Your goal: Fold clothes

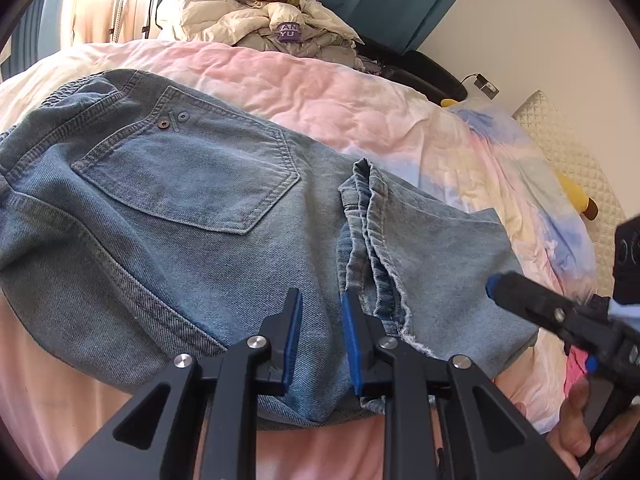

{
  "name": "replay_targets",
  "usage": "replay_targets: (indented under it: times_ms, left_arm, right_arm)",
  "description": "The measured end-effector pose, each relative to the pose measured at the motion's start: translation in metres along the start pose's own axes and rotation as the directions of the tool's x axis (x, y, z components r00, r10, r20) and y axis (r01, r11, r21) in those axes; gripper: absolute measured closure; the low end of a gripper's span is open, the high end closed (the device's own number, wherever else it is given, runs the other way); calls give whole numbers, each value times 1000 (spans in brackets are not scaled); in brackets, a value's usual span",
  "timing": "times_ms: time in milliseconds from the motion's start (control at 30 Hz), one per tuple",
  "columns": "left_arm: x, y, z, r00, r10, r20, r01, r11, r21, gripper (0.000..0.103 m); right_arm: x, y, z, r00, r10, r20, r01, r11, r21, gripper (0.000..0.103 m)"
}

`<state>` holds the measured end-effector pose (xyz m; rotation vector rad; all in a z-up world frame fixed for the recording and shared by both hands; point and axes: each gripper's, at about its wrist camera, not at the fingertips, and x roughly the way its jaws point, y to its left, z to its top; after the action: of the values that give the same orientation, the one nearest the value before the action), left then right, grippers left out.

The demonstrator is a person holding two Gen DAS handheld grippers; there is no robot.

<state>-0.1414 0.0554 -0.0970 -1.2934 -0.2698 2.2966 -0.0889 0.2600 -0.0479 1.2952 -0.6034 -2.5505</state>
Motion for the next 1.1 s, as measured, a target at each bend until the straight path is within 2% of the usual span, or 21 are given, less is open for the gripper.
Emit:
replay_targets:
  times_ms: [100, 167, 267, 333, 400, 467, 567, 667, 733, 800, 967, 1033, 1100]
  left_arm:
    - [-7, 6, 5, 1000, -3, 16, 3, 1000, -9, 82]
    - [-12, 14, 10, 999, -1, 37, 2, 999, -33, 82]
    - [-21, 23, 15, 997, 23, 74, -19, 998, -52, 82]
    - [-23, 28, 18, 996, 30, 87, -25, 998, -58, 82]
    - [-24, 33, 20, 995, 31, 96, -24, 997, -69, 82]
    - [-23, 38, 22, 995, 14, 95, -5, 996, -90, 82]
    - [-21, 43, 24, 996, -7, 89, 17, 993, -113, 82]
    - [-23, 45, 23, 996, -14, 91, 25, 992, -121, 82]
    - [-25, 46, 23, 995, -16, 96, 28, 992, -123, 82]
    - [-27, 46, 23, 995, -17, 101, 30, 992, -126, 82]
    - [-31, 46, 23, 993, -21, 112, 36, 991, -129, 82]
    - [-30, 45, 22, 994, -16, 110, 29, 992, -124, 82]
    - [-29, 43, 21, 994, -12, 108, 25, 993, -118, 82]
  right_arm:
    - [24, -2, 27, 991, -133, -24, 133, 991, -3, 62]
    - [46, -3, 46, 973, -225, -44, 225, 974, -10, 62]
    - [83, 0, 68, 969, -224, -101, 222, 975, -27, 62]
    - [103, 6, 77, 949, -283, -139, 276, 959, -66, 62]
    - [118, 15, 83, 935, -314, -164, 296, 947, -124, 62]
    - [130, 26, 83, 906, -384, -179, 347, 915, -205, 62]
    - [148, 29, 83, 848, -491, -201, 428, 857, -287, 62]
    - [166, 27, 81, 795, -561, -229, 472, 810, -347, 53]
    - [175, 26, 79, 761, -601, -245, 492, 780, -387, 51]
    - [176, 26, 78, 755, -603, -257, 489, 779, -393, 51]
    - [160, 38, 73, 798, -552, -243, 440, 808, -393, 50]
    - [159, 41, 66, 794, -569, -215, 449, 787, -423, 50]
    - [161, 37, 60, 769, -611, -185, 488, 749, -448, 52]
